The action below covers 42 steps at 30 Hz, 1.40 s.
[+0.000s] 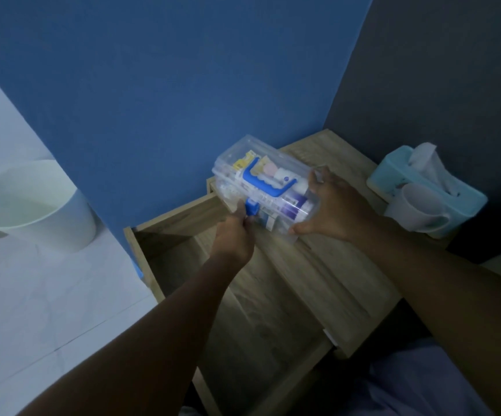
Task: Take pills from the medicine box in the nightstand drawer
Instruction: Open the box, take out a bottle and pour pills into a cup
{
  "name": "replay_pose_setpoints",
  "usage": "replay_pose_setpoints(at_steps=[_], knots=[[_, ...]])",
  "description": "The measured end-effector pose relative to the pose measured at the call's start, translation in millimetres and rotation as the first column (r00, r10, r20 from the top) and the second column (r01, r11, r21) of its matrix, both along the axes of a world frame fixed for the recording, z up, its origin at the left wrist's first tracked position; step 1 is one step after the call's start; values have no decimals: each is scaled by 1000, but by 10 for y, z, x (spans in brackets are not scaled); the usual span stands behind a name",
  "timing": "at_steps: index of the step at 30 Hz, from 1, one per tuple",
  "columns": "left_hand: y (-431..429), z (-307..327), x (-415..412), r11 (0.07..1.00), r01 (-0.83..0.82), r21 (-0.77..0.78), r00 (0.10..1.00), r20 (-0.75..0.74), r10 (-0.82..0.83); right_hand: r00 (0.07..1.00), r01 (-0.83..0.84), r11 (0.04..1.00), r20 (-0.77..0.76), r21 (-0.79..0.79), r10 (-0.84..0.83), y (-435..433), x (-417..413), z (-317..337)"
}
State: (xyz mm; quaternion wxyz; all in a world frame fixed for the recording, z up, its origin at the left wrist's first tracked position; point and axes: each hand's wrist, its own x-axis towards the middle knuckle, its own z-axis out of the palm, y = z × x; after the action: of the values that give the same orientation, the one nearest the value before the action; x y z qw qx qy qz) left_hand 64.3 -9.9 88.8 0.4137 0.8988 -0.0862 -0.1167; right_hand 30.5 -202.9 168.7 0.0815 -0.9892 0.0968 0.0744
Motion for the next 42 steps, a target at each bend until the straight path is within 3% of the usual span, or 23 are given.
replay_pose_setpoints(at_steps=[4,7,9,13,16,18,21,27,31,32,34,37,39,42], knots=[[91,78,28,995,92,-39,995,-42,-94,1000,-8,999,3,36,8,-21,2,17],[222,172,126,993,114,13,990,79,-114,1000,-10,991,20,131,7,-53,-19,88],[287,236,207,988,146,57,971,184,-154,992,-4,974,123,227,-25,-119,-22,197],[286,268,360,933,219,285,923,251,-293,907,-30,906,392,422,-153,-342,25,448],[217,205,400,864,234,446,906,222,-360,798,19,811,480,585,-365,-501,154,508],[194,171,397,875,203,439,917,228,-327,735,86,765,477,638,-481,-551,219,431],[195,151,403,838,187,513,903,246,-353,702,269,786,445,557,-556,-493,243,202],[207,196,402,793,184,581,882,258,-393,767,373,620,146,690,-625,-156,239,-333],[216,205,393,803,190,564,880,265,-394,764,421,554,48,718,-643,-115,200,-497],[219,206,393,805,192,561,879,267,-395,755,419,574,80,704,-650,-114,198,-491],[223,202,392,805,188,563,873,279,-399,702,381,681,285,625,-653,-83,200,-414],[229,214,389,790,186,585,868,278,-411,660,191,834,561,518,-500,63,301,-212],[234,222,397,779,189,598,867,271,-418,736,57,923,609,380,-296,180,466,-124],[252,222,407,767,190,614,857,277,-434,883,-10,995,468,101,-39,309,794,-78]])
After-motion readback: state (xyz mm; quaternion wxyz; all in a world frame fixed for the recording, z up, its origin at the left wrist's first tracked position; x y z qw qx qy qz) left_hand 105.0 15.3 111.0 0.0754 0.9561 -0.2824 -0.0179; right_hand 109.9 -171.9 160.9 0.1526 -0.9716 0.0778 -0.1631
